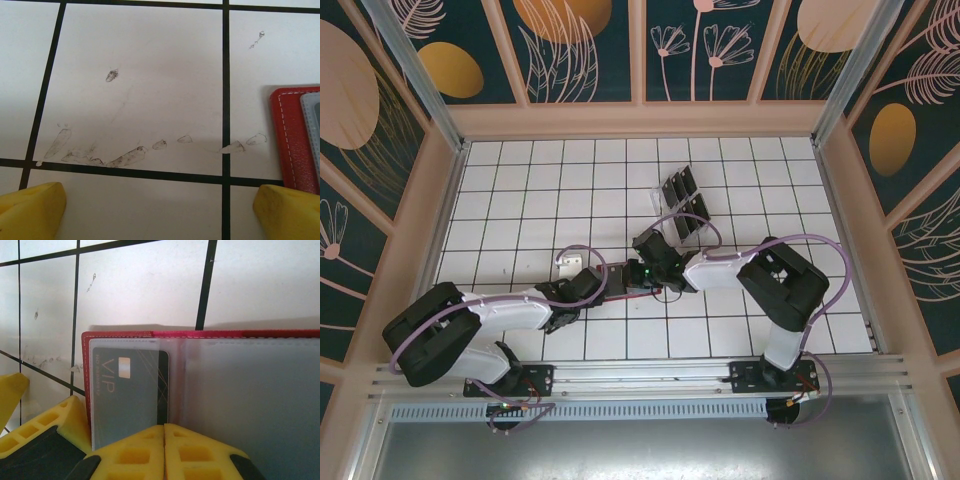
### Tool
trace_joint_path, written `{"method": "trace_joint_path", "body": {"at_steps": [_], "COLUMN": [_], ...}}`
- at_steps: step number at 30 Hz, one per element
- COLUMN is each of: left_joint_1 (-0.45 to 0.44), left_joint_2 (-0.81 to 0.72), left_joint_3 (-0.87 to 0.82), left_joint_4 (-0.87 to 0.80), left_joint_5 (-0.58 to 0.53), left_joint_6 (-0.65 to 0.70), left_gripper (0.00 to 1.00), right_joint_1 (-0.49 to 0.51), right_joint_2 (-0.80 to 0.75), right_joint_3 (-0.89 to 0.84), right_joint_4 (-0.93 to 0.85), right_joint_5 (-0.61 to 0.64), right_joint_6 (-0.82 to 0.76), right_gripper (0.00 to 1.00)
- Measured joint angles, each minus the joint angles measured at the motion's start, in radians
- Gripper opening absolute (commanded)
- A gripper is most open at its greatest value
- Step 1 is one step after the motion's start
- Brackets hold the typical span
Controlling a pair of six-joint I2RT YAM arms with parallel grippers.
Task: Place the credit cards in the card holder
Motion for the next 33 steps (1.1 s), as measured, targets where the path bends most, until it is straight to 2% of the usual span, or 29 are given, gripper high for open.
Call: {"method": "trace_joint_path", "body": {"at_steps": [8, 18, 24, 28, 33], "left_joint_1": [0.000, 0.000, 0.000, 0.000, 0.000], "left_joint_2": [0.002, -0.002, -0.037, -0.095, -0.148], "left_joint_3": [0.000, 0.001, 0.001, 0.002, 0.017], "left_joint_4": [0.003, 0.002, -0.029, -0.064, -0.100], "left_joint_5": [0.000, 0.000, 0.003, 0.002, 0.000], "left_joint_6": [0.000, 0.000, -0.001, -0.003, -0.002], "left_gripper": [0.98, 0.99, 0.99, 0.98, 0.99], "right_joint_1": [0.002, 0.005, -0.003, -0.008, -0.009], "right_joint_2": [0.016, 0.006, -0.117, -0.217, -0.267], "right_joint_3": [0.008, 0.009, -0.006, -0.024, -0.053], "right_joint_4": [0.008, 0.018, -0.001, -0.030, -0.084], "right_joint_5": [-0.008, -0.028, -0.015, 0.021, 0.071], "right_joint_6": [0.000, 0.000, 0.000, -0.007, -0.026], "right_gripper": [0.07, 0.17, 0.30, 0.35, 0.39]}}
